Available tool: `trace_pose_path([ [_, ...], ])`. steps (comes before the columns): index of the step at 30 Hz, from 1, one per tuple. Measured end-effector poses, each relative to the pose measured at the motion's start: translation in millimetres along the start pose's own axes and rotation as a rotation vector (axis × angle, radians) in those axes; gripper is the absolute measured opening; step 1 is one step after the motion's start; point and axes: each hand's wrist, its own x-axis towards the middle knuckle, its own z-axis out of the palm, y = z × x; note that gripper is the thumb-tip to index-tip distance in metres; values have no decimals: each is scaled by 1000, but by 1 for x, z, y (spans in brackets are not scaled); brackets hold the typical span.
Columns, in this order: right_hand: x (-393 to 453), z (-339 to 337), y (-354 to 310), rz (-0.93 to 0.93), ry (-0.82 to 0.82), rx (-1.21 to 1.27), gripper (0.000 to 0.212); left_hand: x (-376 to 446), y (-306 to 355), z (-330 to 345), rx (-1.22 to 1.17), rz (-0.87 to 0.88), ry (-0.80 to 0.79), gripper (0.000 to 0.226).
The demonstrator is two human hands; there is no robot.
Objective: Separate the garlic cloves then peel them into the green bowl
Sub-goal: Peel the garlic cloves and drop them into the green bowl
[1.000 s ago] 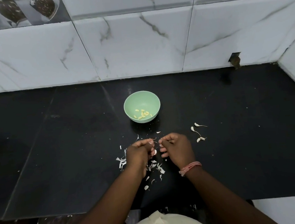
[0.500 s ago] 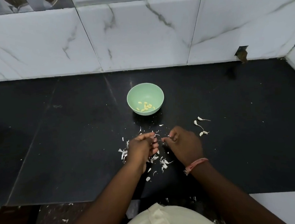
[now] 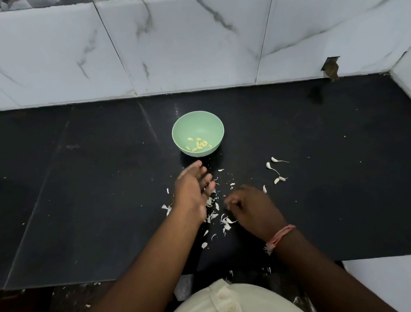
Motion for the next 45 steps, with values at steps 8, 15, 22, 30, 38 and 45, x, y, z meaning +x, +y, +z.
trace_pose_path([
  [8,-12,13,14,-12,90,35,19,-4,-21,-5,141,-33,-17,19],
  [15,22,-16,46,367,428,-87,11,-5,-32,0,234,-72,-76,20],
  [22,56,-30,64,443,327,-341,24,-5,-32,7,245,-84,-88,21],
  [30,46,-16,18,266,318,-230,15,0,-29,0,224,-53,-57,21],
  [38,29,-4,-12,402,-49,131,20,3,-29,-10,212,-31,-39,23],
  [45,31,4,-11,383,-63,67,22,3,-31,-13,207,-30,-44,22],
])
